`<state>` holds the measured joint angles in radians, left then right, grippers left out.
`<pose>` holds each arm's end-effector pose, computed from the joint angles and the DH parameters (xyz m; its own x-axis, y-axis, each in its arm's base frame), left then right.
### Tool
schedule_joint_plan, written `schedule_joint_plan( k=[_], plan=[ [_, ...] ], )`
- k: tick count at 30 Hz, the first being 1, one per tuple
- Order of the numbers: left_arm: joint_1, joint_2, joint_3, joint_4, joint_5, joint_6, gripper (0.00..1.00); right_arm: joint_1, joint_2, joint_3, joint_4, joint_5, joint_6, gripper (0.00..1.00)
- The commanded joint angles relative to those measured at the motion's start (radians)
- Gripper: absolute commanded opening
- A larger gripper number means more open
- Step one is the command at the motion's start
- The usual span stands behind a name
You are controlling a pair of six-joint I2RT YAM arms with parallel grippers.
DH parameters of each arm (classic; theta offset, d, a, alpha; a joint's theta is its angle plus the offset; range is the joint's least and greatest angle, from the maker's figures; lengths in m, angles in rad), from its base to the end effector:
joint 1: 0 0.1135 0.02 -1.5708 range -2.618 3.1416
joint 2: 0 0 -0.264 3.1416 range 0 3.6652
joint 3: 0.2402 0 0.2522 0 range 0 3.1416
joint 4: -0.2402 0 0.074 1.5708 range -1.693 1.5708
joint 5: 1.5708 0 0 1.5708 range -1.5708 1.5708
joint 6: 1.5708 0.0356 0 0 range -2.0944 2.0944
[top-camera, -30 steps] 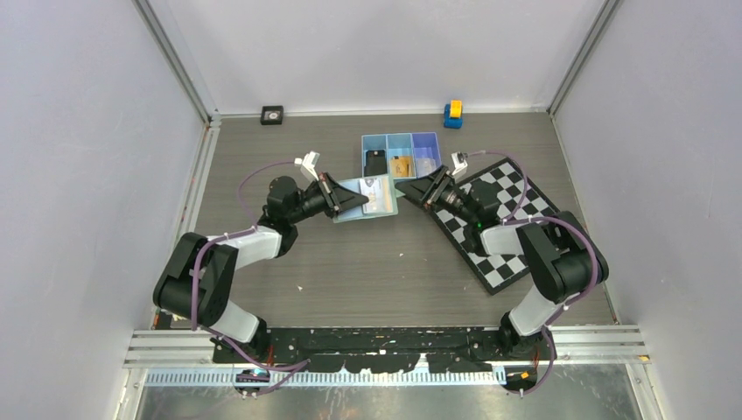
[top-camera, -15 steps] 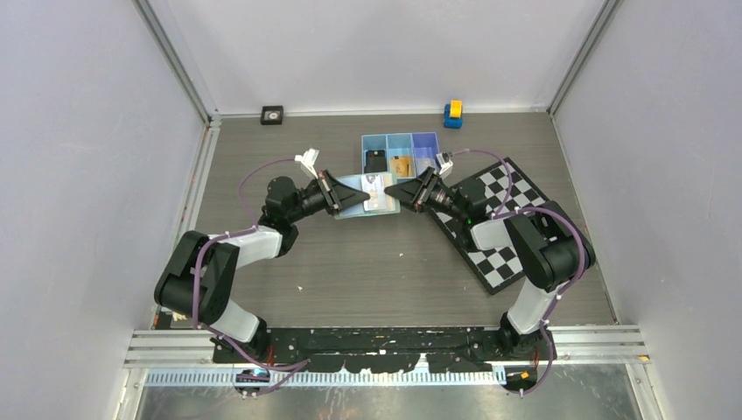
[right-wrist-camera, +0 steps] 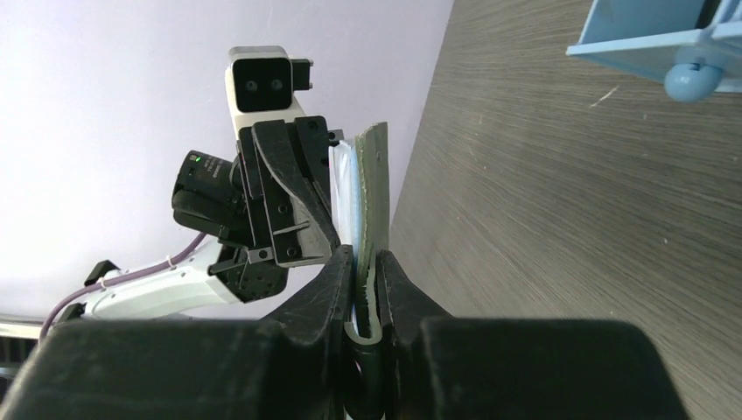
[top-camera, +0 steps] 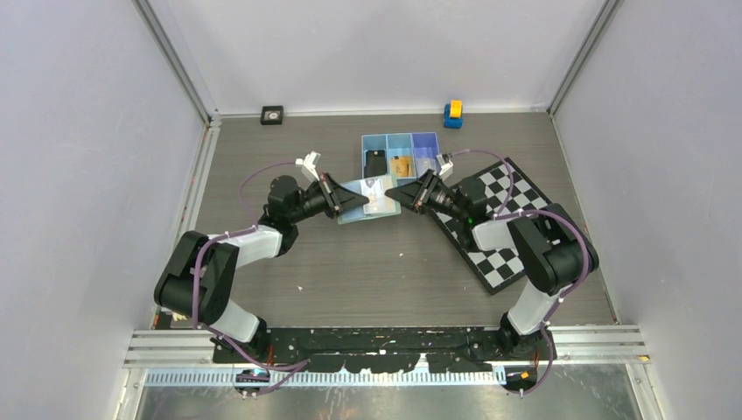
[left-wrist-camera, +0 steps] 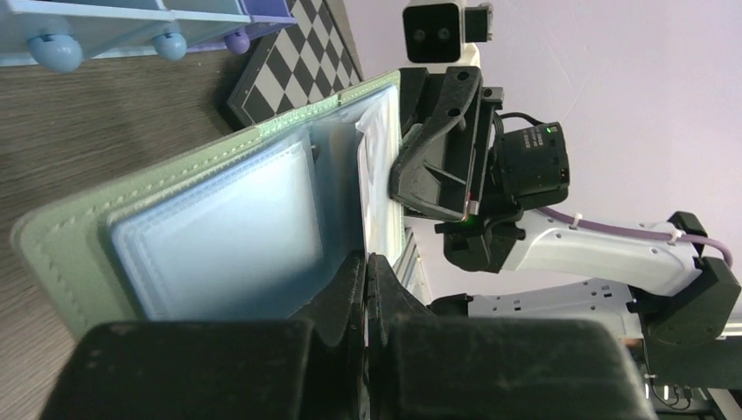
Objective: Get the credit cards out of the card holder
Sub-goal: Remove the credit card from the card holder, then place the card holder at the center of the board.
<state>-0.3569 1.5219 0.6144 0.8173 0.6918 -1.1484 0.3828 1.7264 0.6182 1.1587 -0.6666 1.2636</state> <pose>0.2790 -0.1283 0.2120 -0.8230 -0.4428 -0.3559 0.2774 0.2335 -0.9320 0.2940 0.1421 0.1870 -0.8117 0.4808 -0.3317 -0.3066 0.1327 0.9425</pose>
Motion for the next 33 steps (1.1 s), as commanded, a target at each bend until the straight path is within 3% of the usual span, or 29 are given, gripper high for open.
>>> schedule_joint_plan(
  k=[1, 10, 19, 22, 26, 30, 33],
  plan=[
    [0.027, -0.058, 0.004, -0.07, -0.047, 0.044, 0.0, -0.018, -0.103, -0.006, -0.057, 0.055, -0.068, 0.01],
    [0.05, -0.103, -0.014, -0.146, -0.103, 0.068, 0.0, -0.045, -0.08, 0.007, -0.178, 0.08, -0.077, 0.01],
    [0.079, -0.269, -0.066, -0.248, -0.213, 0.138, 0.0, -0.014, 0.074, 0.107, -0.326, 0.049, -0.09, 0.01],
    [0.08, -0.273, -0.071, -0.246, -0.22, 0.139, 0.0, 0.002, 0.109, 0.14, -0.409, 0.065, -0.132, 0.09],
    [0.079, -0.246, -0.068, -0.228, -0.2, 0.125, 0.0, 0.016, 0.113, 0.198, -0.646, 0.137, -0.26, 0.19],
    [0.079, -0.222, -0.064, -0.207, -0.183, 0.113, 0.0, 0.017, 0.111, 0.21, -0.701, 0.181, -0.297, 0.43],
    [0.079, -0.215, -0.062, -0.205, -0.175, 0.111, 0.0, 0.016, 0.058, 0.207, -0.769, 0.239, -0.339, 0.54]
  ],
)
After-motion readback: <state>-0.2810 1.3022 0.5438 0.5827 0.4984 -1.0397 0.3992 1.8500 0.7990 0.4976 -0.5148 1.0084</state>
